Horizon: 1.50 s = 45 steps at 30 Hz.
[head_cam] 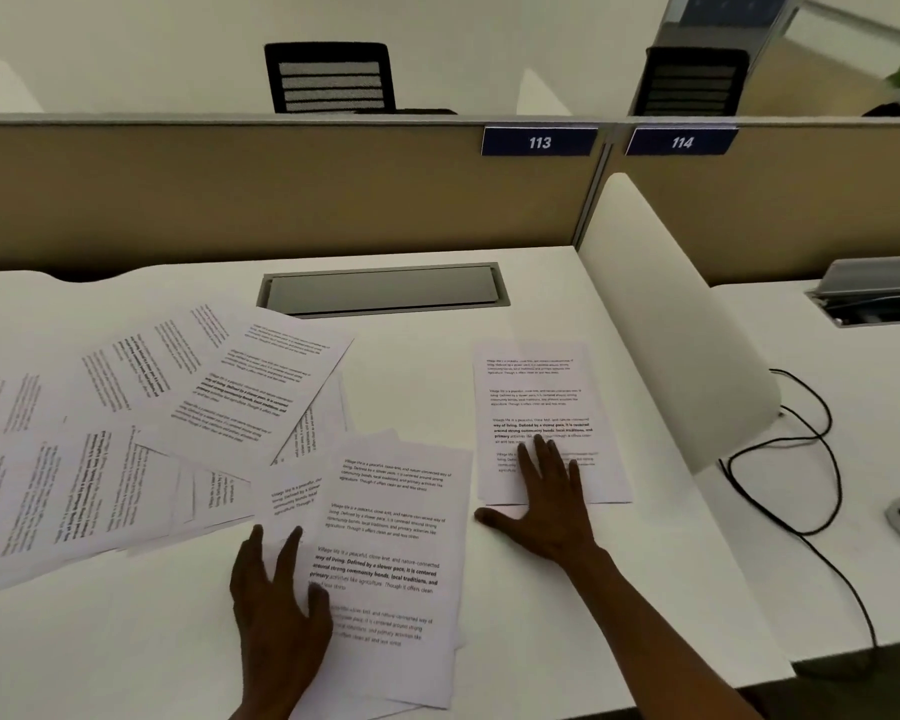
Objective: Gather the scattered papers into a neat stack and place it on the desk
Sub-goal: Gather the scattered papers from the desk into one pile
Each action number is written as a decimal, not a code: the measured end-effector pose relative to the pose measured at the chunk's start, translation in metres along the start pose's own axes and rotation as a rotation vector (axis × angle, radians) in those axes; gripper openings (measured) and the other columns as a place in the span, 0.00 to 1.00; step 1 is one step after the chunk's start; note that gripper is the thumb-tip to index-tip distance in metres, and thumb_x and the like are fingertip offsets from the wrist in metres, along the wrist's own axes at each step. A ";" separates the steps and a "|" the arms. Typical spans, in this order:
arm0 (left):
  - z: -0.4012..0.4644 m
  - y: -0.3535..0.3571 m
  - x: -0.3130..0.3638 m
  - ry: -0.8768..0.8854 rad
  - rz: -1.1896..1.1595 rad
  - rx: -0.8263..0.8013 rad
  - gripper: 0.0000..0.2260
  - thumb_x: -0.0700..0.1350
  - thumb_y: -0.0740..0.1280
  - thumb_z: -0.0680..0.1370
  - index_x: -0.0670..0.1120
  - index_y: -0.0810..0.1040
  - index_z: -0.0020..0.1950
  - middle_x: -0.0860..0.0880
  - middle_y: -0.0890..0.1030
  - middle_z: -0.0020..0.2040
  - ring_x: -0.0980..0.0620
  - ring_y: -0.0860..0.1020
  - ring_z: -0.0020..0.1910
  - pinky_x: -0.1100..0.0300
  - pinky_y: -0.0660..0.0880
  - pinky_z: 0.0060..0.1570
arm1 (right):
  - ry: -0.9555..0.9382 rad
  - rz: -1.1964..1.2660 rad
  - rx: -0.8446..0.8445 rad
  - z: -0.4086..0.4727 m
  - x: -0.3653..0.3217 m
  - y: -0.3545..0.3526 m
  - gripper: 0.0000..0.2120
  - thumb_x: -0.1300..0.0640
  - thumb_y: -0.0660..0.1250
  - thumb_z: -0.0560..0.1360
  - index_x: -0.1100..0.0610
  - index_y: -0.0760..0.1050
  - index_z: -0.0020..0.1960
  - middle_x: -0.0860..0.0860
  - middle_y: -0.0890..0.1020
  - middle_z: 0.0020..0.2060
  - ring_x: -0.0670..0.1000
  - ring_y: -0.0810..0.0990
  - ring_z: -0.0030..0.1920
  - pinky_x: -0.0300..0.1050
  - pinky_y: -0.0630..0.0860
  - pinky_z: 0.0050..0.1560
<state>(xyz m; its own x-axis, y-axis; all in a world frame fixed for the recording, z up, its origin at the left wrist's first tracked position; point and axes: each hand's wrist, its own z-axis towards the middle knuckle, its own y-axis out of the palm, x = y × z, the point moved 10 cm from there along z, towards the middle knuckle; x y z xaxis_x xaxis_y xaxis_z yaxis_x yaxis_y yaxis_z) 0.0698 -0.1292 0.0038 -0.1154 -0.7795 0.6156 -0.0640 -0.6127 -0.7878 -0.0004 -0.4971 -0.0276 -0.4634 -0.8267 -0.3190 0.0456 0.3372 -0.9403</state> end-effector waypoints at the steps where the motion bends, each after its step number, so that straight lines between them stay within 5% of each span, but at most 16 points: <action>1: 0.001 -0.001 0.009 0.045 -0.003 0.012 0.34 0.34 0.74 0.70 0.45 0.69 0.74 0.39 0.58 0.78 0.38 0.55 0.77 0.39 0.56 0.73 | 0.013 0.006 0.003 -0.001 0.000 0.000 0.57 0.17 0.53 0.61 0.49 0.44 0.80 0.49 0.42 0.80 0.48 0.36 0.79 0.55 0.37 0.78; 14: 0.000 0.009 0.047 0.143 -0.092 -0.002 0.33 0.39 0.72 0.72 0.51 0.66 0.76 0.48 0.56 0.79 0.45 0.53 0.79 0.44 0.57 0.74 | 0.068 0.054 0.066 0.001 -0.006 -0.018 0.35 0.31 0.65 0.69 0.45 0.68 0.72 0.51 0.67 0.75 0.53 0.61 0.76 0.55 0.58 0.73; 18: -0.004 0.006 0.053 0.150 -0.117 0.000 0.32 0.38 0.72 0.73 0.50 0.67 0.75 0.47 0.57 0.79 0.45 0.53 0.79 0.46 0.57 0.74 | 0.061 0.109 0.292 -0.005 -0.006 -0.051 0.21 0.48 0.71 0.72 0.54 0.79 0.62 0.55 0.84 0.55 0.59 0.81 0.57 0.52 0.76 0.56; 23: -0.010 0.004 0.064 0.147 -0.204 -0.059 0.28 0.41 0.71 0.76 0.50 0.68 0.75 0.48 0.64 0.76 0.49 0.59 0.76 0.49 0.60 0.75 | 0.201 0.418 0.427 -0.023 -0.012 -0.080 0.10 0.52 0.70 0.74 0.53 0.81 0.54 0.53 0.86 0.44 0.57 0.84 0.43 0.48 0.80 0.43; 30: -0.012 0.013 0.075 -0.148 -0.544 -0.334 0.23 0.64 0.65 0.73 0.64 0.71 0.68 0.56 0.81 0.60 0.61 0.79 0.58 0.66 0.74 0.55 | 0.124 0.711 0.134 -0.060 -0.095 -0.038 0.06 0.51 0.70 0.75 0.50 0.81 0.51 0.44 0.84 0.42 0.46 0.83 0.43 0.37 0.76 0.42; 34: -0.012 0.027 0.063 -0.400 -0.757 -0.448 0.28 0.65 0.63 0.76 0.58 0.66 0.73 0.49 0.81 0.62 0.53 0.84 0.53 0.57 0.80 0.53 | 0.033 0.659 -0.010 -0.089 -0.140 -0.011 0.13 0.48 0.72 0.73 0.46 0.80 0.57 0.38 0.80 0.44 0.44 0.82 0.48 0.27 0.70 0.43; 37: -0.010 0.021 0.045 -0.448 -0.722 -0.400 0.31 0.59 0.69 0.76 0.55 0.64 0.76 0.48 0.74 0.71 0.50 0.79 0.60 0.54 0.78 0.60 | -0.025 0.658 -0.158 -0.107 -0.171 0.011 0.24 0.39 0.73 0.68 0.43 0.77 0.62 0.36 0.79 0.51 0.41 0.80 0.55 0.32 0.72 0.57; 40: -0.011 0.011 0.030 -0.370 -0.584 -0.344 0.29 0.49 0.72 0.75 0.56 0.66 0.74 0.51 0.76 0.69 0.55 0.78 0.59 0.62 0.77 0.55 | -0.130 0.624 -0.257 -0.115 -0.194 0.020 0.31 0.28 0.71 0.61 0.39 0.75 0.61 0.30 0.76 0.54 0.35 0.76 0.56 0.32 0.69 0.61; 42: -0.012 0.003 0.028 -0.294 -0.511 -0.314 0.25 0.51 0.70 0.71 0.60 0.69 0.67 0.55 0.79 0.64 0.63 0.77 0.52 0.71 0.75 0.45 | -0.166 0.623 -0.259 -0.112 -0.192 0.015 0.36 0.22 0.68 0.57 0.36 0.73 0.61 0.29 0.76 0.55 0.35 0.76 0.57 0.30 0.71 0.60; 45: -0.013 -0.012 0.014 -0.260 -0.404 -0.225 0.22 0.49 0.69 0.73 0.64 0.67 0.64 0.53 0.80 0.62 0.64 0.77 0.49 0.73 0.76 0.43 | -0.209 0.503 -0.261 -0.103 -0.181 0.013 0.46 0.19 0.63 0.56 0.38 0.68 0.69 0.35 0.68 0.68 0.39 0.66 0.69 0.39 0.65 0.71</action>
<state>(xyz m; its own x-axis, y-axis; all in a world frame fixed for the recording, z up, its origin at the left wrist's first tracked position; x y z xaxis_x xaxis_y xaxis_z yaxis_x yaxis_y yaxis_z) 0.0561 -0.1313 0.0214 0.2105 -0.5111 0.8333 -0.2671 -0.8501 -0.4539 -0.0075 -0.2967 0.0299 -0.2565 -0.5990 -0.7585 -0.0165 0.7874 -0.6162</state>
